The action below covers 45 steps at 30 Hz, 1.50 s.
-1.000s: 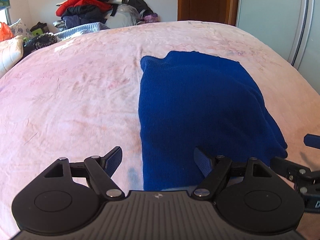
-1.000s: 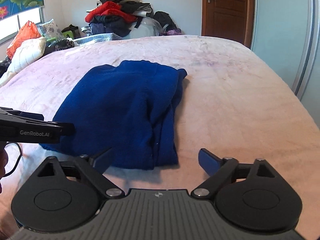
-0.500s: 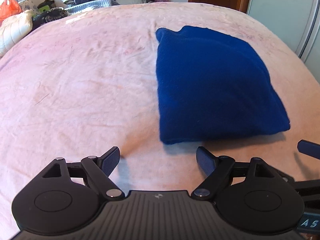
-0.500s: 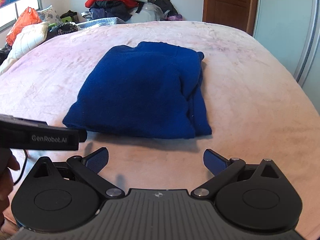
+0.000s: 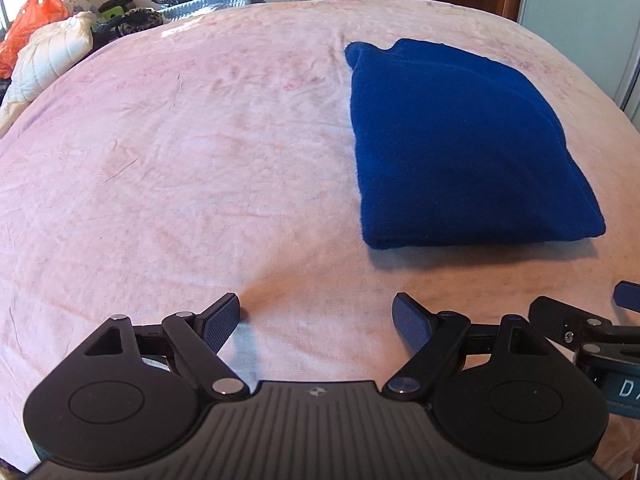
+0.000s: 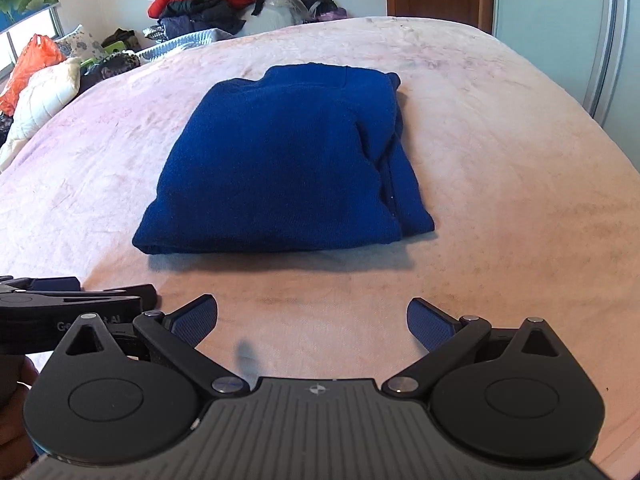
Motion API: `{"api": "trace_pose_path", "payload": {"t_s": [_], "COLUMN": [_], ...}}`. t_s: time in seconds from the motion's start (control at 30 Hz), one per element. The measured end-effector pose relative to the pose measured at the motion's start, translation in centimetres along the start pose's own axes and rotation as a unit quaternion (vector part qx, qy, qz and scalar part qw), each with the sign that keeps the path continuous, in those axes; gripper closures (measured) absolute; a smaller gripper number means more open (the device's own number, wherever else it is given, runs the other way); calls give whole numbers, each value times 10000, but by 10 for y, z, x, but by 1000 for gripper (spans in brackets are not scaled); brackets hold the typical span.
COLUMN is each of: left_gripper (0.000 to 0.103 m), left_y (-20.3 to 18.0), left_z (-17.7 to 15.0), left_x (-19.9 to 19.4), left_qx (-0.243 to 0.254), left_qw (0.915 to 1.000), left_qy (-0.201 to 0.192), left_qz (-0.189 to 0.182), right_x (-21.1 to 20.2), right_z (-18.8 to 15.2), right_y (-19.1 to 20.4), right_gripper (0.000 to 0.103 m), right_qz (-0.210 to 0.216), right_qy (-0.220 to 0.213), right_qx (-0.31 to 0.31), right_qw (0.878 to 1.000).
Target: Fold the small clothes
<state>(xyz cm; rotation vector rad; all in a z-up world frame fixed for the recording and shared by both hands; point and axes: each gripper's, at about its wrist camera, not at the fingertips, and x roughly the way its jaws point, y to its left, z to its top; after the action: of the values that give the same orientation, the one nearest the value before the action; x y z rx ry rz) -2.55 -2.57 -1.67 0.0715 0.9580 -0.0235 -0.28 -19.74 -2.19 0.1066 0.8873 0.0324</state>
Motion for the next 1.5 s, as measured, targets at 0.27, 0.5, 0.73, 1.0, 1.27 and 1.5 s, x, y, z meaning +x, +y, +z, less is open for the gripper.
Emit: {"api": "trace_pose_path", "payload": {"t_s": [0.27, 0.5, 0.73, 1.0, 1.27, 1.5], "left_gripper": [19, 13, 9, 8, 8, 8], "left_y": [1, 2, 5, 5, 5, 6], "left_z": [0, -1, -1, -1, -2, -2], "left_x": [0, 2, 5, 5, 5, 3], "left_qx": [28, -5, -84, -82, -79, -74], "left_qw": [10000, 10000, 9999, 9999, 9999, 9999], "left_qy": [-21, 32, 66, 64, 63, 54], "left_qz": [10, 18, 35, 36, 35, 60], "right_x": [6, 11, 16, 15, 12, 2], "right_z": [-4, -4, -6, -7, -8, -5], "right_y": [1, 2, 12, 9, 8, 3], "right_gripper": [1, 0, 1, 1, 1, 1], "right_qz": [-34, -58, -306, -234, -160, -143], "right_qy": [84, 144, 197, 158, 88, -114], "right_qx": [-5, -1, -300, -301, -361, -262], "right_qw": [10000, 9999, 9989, 9991, 9992, 9995]}}
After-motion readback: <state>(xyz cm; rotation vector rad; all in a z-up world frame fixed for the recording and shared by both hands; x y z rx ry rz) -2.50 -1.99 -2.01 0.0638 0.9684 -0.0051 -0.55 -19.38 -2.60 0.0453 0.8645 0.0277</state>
